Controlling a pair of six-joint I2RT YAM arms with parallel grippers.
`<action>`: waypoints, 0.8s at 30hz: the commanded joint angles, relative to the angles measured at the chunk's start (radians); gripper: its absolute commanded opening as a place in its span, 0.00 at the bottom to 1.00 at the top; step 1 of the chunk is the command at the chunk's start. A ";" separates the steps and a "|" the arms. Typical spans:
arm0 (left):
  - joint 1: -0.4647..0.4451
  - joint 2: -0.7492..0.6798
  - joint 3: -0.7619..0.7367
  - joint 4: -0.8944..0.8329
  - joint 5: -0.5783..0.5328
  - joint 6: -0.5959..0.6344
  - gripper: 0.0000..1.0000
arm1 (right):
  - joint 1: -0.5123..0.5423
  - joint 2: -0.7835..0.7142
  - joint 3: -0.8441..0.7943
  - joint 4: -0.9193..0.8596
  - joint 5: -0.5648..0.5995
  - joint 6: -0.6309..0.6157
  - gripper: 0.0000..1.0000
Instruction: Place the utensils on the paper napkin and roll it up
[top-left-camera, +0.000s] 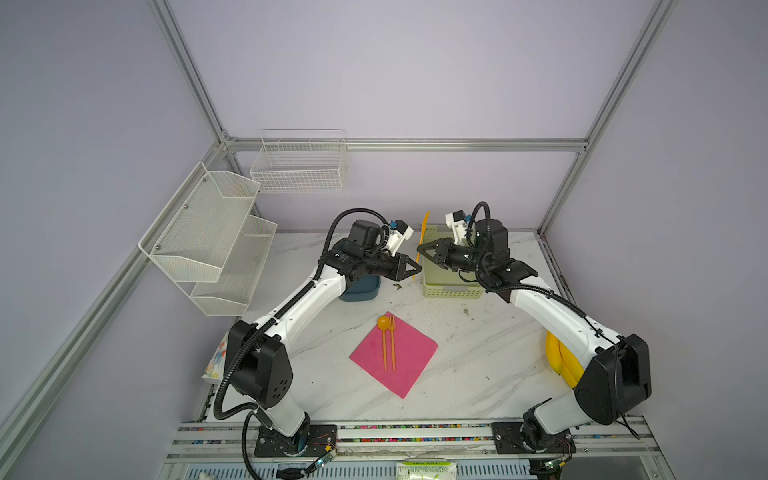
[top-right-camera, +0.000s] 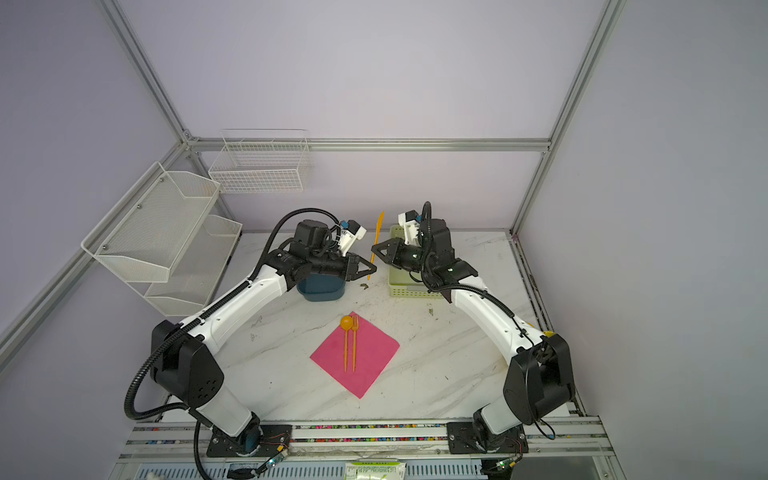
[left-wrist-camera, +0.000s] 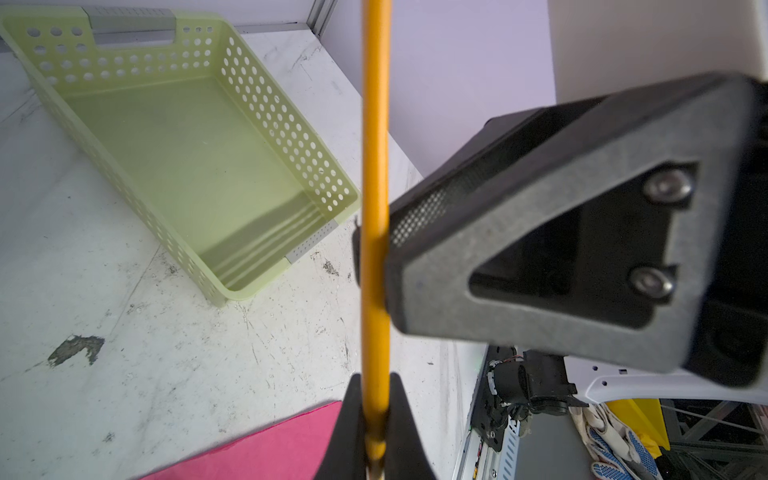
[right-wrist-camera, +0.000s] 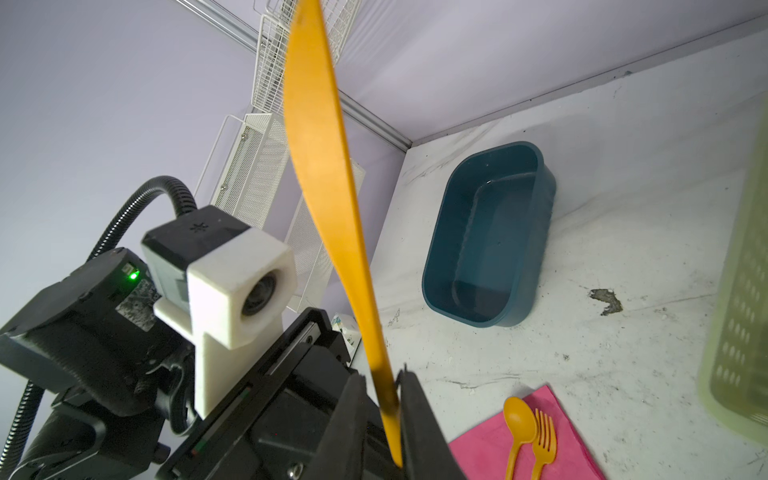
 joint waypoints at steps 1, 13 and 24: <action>-0.002 -0.027 0.033 0.020 0.026 -0.008 0.00 | 0.001 0.007 0.034 0.023 0.007 0.005 0.20; -0.002 -0.029 0.025 0.020 0.014 -0.007 0.00 | 0.002 0.019 0.055 0.016 0.002 0.000 0.17; -0.001 -0.035 0.026 0.012 -0.004 -0.004 0.09 | 0.002 0.007 0.064 -0.033 0.036 -0.014 0.05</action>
